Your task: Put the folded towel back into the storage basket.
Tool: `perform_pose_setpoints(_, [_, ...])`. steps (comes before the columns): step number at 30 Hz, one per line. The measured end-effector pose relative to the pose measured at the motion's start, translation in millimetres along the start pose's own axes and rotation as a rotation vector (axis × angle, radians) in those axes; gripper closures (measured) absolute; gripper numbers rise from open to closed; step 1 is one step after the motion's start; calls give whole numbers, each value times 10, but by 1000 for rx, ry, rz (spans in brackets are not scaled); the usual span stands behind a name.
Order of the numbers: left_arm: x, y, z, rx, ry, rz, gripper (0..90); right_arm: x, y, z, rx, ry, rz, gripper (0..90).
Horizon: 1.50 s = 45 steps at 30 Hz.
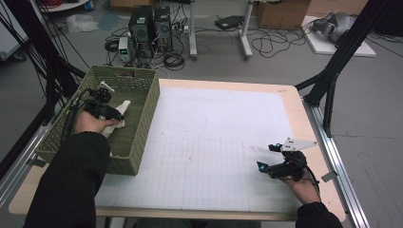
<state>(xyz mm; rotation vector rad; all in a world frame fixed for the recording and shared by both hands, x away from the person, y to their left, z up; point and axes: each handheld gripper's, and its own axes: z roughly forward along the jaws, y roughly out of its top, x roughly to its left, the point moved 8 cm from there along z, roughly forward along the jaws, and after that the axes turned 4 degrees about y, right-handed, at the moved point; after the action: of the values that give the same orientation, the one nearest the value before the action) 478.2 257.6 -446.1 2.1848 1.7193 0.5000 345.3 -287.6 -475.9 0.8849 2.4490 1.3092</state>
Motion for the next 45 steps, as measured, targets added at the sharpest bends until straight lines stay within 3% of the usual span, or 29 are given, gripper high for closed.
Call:
perform_pose_setpoints(3, [34, -93, 119, 72, 49, 29, 476, 9, -9, 15, 10, 3, -3, 122])
perform_pose_setpoints(5, [25, -137, 191, 102, 56, 41, 487, 13, -9, 21, 11, 2, -9, 122])
perform_pose_setpoints(8, [21, -168, 233, 127, 78, 64, 585, 6, -4, 13, 5, 0, -6, 122])
perform_pose_setpoints(11, [47, -183, 229, 143, 75, 54, 733, -5, -3, 15, 3, 0, -4, 122])
perform_pose_setpoints(13, [53, -184, 215, 148, 62, 29, 768, -1, -5, 16, 4, 2, -6, 122])
perform_pose_setpoints(16, [39, -160, 174, 128, 2, -27, 791, -1, -1, 9, 1, 3, -6, 122])
perform_pose_setpoints(23, [-44, -31, 102, 31, -131, -156, 795, 5, 1, 12, 0, 5, -6, 122])
perform_pose_setpoints(28, [-61, 32, 86, -16, -150, -206, 794, -4, 1, 13, 1, 2, -9, 122])
perform_pose_setpoints(29, [-45, 77, 55, -70, -154, -228, 795, -5, 2, 11, 0, 1, -11, 122])
perform_pose_setpoints(31, [-9, 220, -73, -242, -189, -314, 793, -1, 1, 12, 1, 3, -10, 122])
perform_pose_setpoints(32, [7, 275, -129, -306, -189, -341, 786, 1, -2, 14, 4, 4, -11, 122])
perform_pose_setpoints(33, [7, 299, -146, -328, -182, -329, 754, 6, -3, 20, 5, 4, -9, 122])
perform_pose_setpoints(35, [-31, 242, -71, -236, -189, -302, 561, 14, -8, 40, 14, 7, -17, 122])
perform_pose_setpoints(36, [-46, 195, -21, -194, -175, -278, 525, 18, -13, 48, 18, 8, -18, 122])
perform_pose_setpoints(40, [-32, 77, 49, -99, -129, -225, 564, 30, -11, 53, 19, 14, -20, 122])
perform_pose_setpoints(42, [-43, 43, 45, -65, -140, -205, 572, 29, -9, 49, 17, 11, -20, 122])
perform_pose_setpoints(44, [-8, -16, 57, -19, -70, -152, 568, 26, -7, 49, 15, 9, -22, 122])
perform_pose_setpoints(45, [2, -57, 77, 14, -66, -145, 558, 28, -7, 52, 16, 13, -20, 122])
